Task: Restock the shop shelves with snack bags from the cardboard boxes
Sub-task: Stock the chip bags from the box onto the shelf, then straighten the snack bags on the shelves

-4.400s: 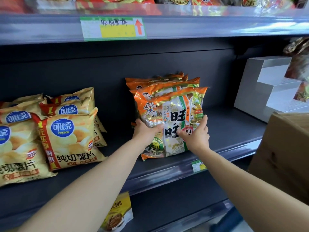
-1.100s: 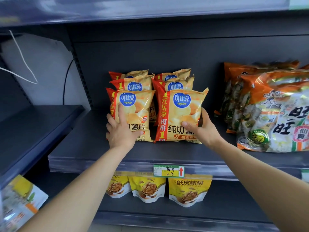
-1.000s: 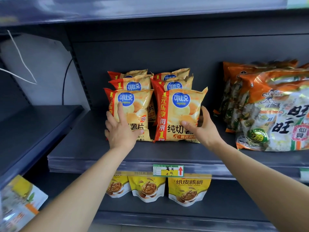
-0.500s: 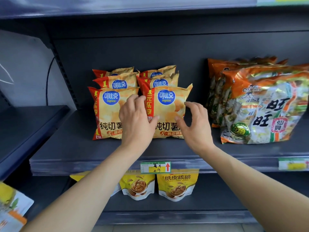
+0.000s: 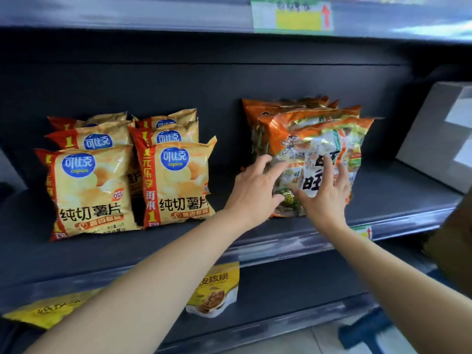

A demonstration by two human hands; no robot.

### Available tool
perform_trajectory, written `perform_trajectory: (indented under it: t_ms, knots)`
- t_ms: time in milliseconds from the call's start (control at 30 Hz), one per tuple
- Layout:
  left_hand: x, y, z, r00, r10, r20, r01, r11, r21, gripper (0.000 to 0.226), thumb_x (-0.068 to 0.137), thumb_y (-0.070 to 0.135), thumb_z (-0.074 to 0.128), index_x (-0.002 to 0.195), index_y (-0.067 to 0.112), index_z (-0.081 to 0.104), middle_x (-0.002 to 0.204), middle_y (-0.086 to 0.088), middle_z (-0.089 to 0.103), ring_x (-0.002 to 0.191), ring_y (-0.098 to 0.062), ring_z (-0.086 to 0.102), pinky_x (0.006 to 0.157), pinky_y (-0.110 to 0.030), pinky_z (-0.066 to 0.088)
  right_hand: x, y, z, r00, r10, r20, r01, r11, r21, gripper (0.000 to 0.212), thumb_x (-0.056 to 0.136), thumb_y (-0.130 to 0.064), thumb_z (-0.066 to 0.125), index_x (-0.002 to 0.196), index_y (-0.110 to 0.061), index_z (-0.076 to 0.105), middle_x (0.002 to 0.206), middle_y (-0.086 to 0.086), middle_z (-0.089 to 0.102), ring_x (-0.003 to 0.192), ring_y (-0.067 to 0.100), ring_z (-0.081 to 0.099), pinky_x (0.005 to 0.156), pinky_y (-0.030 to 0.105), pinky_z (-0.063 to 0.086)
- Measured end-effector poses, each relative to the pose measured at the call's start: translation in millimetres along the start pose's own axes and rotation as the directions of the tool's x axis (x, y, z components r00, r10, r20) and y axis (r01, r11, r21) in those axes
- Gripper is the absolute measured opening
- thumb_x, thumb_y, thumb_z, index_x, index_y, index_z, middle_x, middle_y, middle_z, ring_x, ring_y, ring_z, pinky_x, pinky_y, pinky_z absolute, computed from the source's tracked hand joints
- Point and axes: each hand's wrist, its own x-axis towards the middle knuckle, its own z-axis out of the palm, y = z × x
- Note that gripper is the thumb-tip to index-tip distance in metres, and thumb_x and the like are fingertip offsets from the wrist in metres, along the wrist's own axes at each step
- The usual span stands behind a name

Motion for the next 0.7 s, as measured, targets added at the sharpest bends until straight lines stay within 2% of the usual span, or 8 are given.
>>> perform_trajectory:
  t_ms: [133, 300, 467, 567, 700]
  knots:
    - [31.5, 4.2, 12.5, 0.996, -0.067, 0.065, 0.064, 0.997, 0.048, 0.081, 0.09, 0.03, 0.061, 0.152, 0.034, 0.009, 0.159, 0.003, -0.003, 0.145, -0.027, 0.017, 0.114, -0.048, 0.026, 20.6, 16.8, -1.5, 0.962, 0.026, 0.273, -0.028, 1.0, 0.002, 0.099, 0.082, -0.045, 0.067, 0.148, -0.044, -0.006, 0.158, 0.002, -0.017, 0.146, 0.035, -0.009, 0.118, 0.05, 0.01]
    - [51.6, -2.3, 13.2, 0.987, -0.152, 0.057, 0.145, 0.984, 0.105, 0.081, 0.092, 0.024, 0.058, 0.152, 0.034, 0.004, 0.16, 0.007, -0.005, 0.145, -0.025, 0.016, 0.109, -0.045, 0.034, 31.8, 9.9, -0.2, 0.942, 0.045, 0.331, -0.045, 0.999, -0.008, 0.101, 0.084, -0.043, 0.066, 0.147, -0.044, -0.012, 0.156, 0.001, -0.023, 0.144, 0.039, -0.012, 0.116, 0.05, 0.008]
    - [48.8, 1.3, 14.4, 0.988, -0.149, 0.036, 0.15, 0.988, -0.025, 0.076, 0.091, 0.016, 0.058, 0.151, 0.033, 0.014, 0.159, 0.007, 0.002, 0.144, -0.026, 0.022, 0.108, -0.047, 0.037, 26.6, 17.2, -4.3, 0.963, 0.012, 0.27, -0.009, 1.0, -0.013, 0.094, 0.085, -0.039, 0.066, 0.148, -0.044, -0.003, 0.158, 0.001, -0.012, 0.145, 0.036, -0.004, 0.115, 0.049, 0.016]
    - [42.7, 5.0, 11.6, 0.989, -0.146, -0.017, 0.145, 0.988, -0.056, 0.071, 0.092, 0.013, 0.056, 0.15, 0.033, 0.02, 0.156, 0.003, 0.01, 0.138, -0.027, 0.03, 0.106, -0.045, 0.039, 20.9, 16.5, -11.3, 0.991, -0.035, 0.126, 0.045, 0.996, -0.08, 0.076, 0.089, -0.036, 0.06, 0.15, -0.032, 0.015, 0.158, 0.007, 0.007, 0.144, 0.033, 0.009, 0.114, 0.049, 0.02]
    - [33.6, 17.1, 5.4, 0.987, -0.095, -0.133, 0.089, 0.995, -0.05, 0.059, 0.093, 0.014, 0.054, 0.146, 0.025, 0.031, 0.143, -0.003, 0.029, 0.125, -0.026, 0.043, 0.103, -0.041, 0.041, 14.3, 6.7, -17.5, 0.989, -0.146, -0.011, 0.145, 0.987, -0.071, 0.057, 0.092, -0.028, 0.057, 0.143, -0.018, 0.036, 0.149, 0.004, 0.033, 0.138, 0.026, 0.027, 0.11, 0.042, 0.023]
